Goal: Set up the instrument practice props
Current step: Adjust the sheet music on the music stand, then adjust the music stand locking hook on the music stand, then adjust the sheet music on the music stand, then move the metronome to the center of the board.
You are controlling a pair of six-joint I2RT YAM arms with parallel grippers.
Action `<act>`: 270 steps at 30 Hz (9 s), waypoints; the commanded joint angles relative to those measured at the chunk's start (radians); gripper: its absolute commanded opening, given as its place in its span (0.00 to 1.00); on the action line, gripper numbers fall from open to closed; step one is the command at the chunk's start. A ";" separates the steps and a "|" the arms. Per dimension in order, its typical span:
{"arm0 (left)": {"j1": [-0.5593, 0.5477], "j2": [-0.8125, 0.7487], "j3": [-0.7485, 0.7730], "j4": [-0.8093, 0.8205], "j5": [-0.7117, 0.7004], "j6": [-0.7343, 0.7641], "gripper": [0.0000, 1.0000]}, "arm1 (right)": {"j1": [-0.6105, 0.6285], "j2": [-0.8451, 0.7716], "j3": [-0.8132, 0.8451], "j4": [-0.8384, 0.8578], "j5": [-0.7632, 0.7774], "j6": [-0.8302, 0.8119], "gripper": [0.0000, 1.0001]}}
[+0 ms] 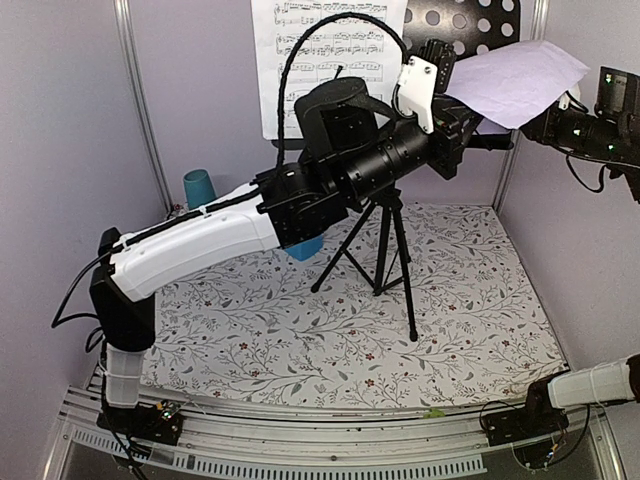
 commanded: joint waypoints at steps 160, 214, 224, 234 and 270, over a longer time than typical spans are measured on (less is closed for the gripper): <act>0.151 -0.197 -0.110 0.344 0.132 -0.381 0.15 | 0.102 0.301 0.059 1.183 -0.275 0.568 0.40; 0.198 -1.070 -1.179 0.230 -0.369 -0.302 0.30 | 0.102 -0.113 -0.384 1.018 -0.251 0.441 0.70; 0.319 -1.181 -1.386 0.064 -0.380 -0.460 0.55 | 0.102 -0.383 -0.748 0.829 -0.143 0.375 0.99; 0.477 -0.999 -1.368 0.038 -0.229 -0.488 0.94 | 0.103 -0.521 -1.010 0.745 -0.067 0.369 0.99; 0.736 0.164 -0.401 -0.220 0.192 -0.234 0.89 | 0.103 -0.490 -1.091 0.736 -0.107 0.327 0.99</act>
